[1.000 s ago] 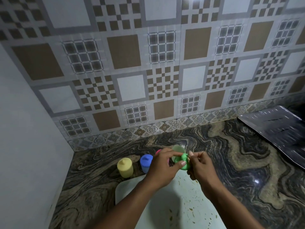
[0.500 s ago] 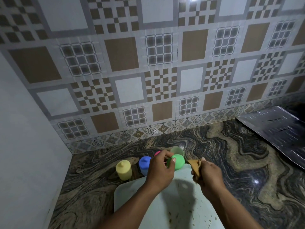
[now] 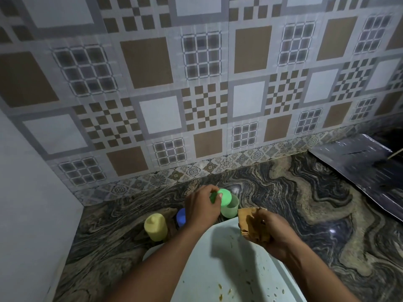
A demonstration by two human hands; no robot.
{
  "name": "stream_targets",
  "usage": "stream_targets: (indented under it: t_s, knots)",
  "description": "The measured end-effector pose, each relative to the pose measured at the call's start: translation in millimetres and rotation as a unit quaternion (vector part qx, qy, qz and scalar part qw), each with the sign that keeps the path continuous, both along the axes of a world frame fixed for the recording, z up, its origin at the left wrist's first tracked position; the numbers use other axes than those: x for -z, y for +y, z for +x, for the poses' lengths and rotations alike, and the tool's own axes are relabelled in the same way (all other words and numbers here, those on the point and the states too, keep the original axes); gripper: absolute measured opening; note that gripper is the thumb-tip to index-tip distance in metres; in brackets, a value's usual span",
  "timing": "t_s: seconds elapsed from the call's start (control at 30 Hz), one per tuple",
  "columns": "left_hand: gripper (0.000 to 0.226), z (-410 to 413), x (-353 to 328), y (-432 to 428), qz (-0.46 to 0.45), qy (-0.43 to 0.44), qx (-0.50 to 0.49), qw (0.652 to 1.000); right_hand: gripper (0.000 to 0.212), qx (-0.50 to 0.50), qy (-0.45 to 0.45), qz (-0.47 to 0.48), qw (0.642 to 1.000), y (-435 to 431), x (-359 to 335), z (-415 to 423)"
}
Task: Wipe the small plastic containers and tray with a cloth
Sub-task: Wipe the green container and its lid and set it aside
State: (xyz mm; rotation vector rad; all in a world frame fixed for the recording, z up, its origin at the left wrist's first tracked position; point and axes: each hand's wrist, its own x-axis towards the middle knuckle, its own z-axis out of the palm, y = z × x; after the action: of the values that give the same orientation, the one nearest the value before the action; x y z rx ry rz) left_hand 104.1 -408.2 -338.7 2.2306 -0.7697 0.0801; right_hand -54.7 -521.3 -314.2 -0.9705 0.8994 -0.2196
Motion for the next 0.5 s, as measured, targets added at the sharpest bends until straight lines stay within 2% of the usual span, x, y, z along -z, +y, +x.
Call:
stream_targets:
  t_s: [0.1,0.3,0.5]
  knots:
    - [0.018,6.0,6.0,-15.3,0.025,-0.026,0.006,0.999,0.016,-0.010,0.031,-0.032,0.999,-3.5,5.4,4.6]
    - [0.027,13.7,22.3,-39.2,0.107,-0.047,0.035,0.993,0.018,-0.015,0.054,-0.039,0.998,-7.5,20.2,10.9]
    - [0.030,18.9,27.7,-45.1,0.170,-0.028,0.054,0.984,0.019,-0.013,0.065,-0.026,0.998,-11.9,30.7,15.1]
